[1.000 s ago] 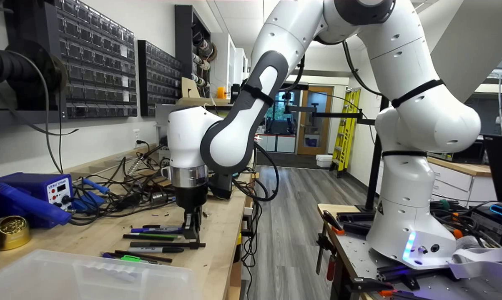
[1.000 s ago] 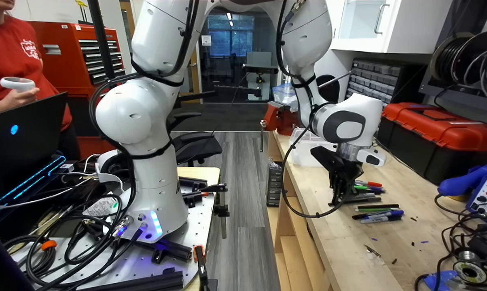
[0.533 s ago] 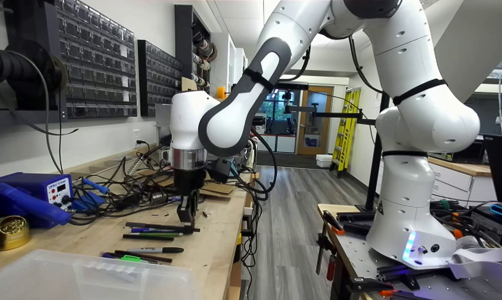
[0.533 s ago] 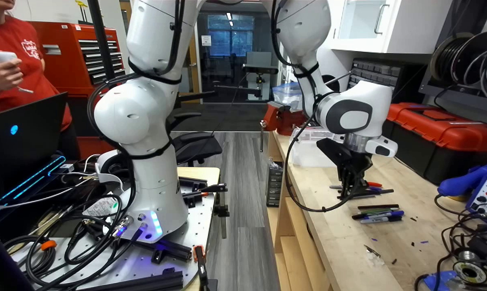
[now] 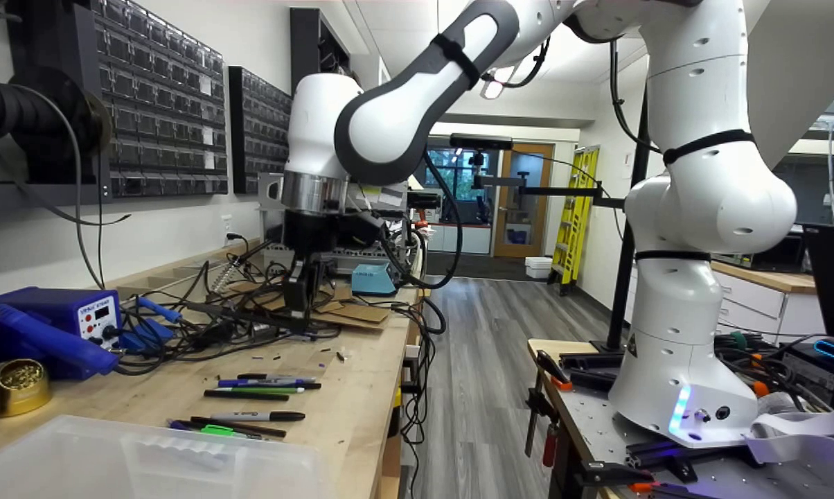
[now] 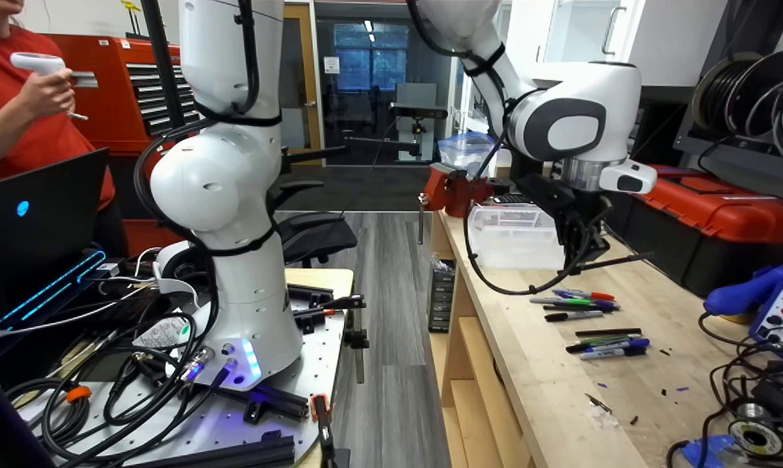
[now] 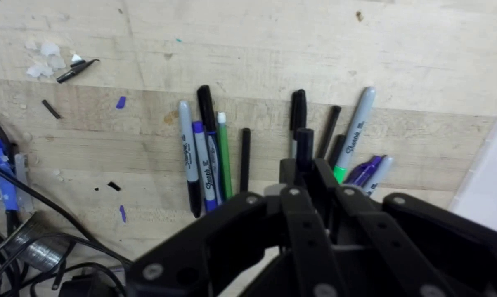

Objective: Put a pen inside the container

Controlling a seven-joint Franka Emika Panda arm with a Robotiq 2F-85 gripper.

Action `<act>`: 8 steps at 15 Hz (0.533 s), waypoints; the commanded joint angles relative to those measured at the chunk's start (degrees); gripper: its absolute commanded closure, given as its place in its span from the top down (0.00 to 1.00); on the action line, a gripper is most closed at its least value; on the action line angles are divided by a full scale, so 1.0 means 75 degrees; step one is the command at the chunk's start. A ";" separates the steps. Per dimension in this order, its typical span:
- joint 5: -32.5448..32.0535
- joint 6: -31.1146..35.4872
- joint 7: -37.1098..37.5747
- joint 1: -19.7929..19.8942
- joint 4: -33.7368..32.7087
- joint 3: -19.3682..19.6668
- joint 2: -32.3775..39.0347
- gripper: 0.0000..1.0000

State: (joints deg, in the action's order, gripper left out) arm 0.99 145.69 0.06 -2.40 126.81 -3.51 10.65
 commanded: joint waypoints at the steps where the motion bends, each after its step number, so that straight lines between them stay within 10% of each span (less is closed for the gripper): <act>1: 0.0524 -0.0858 0.0052 -0.0178 0.0166 -0.0281 -0.0819 0.03; 8: 0.1332 -0.2089 0.0403 -0.0627 -0.0303 -0.0723 -0.1157 0.03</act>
State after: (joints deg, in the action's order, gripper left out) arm 8.68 134.01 1.09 -5.77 125.45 -8.34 3.69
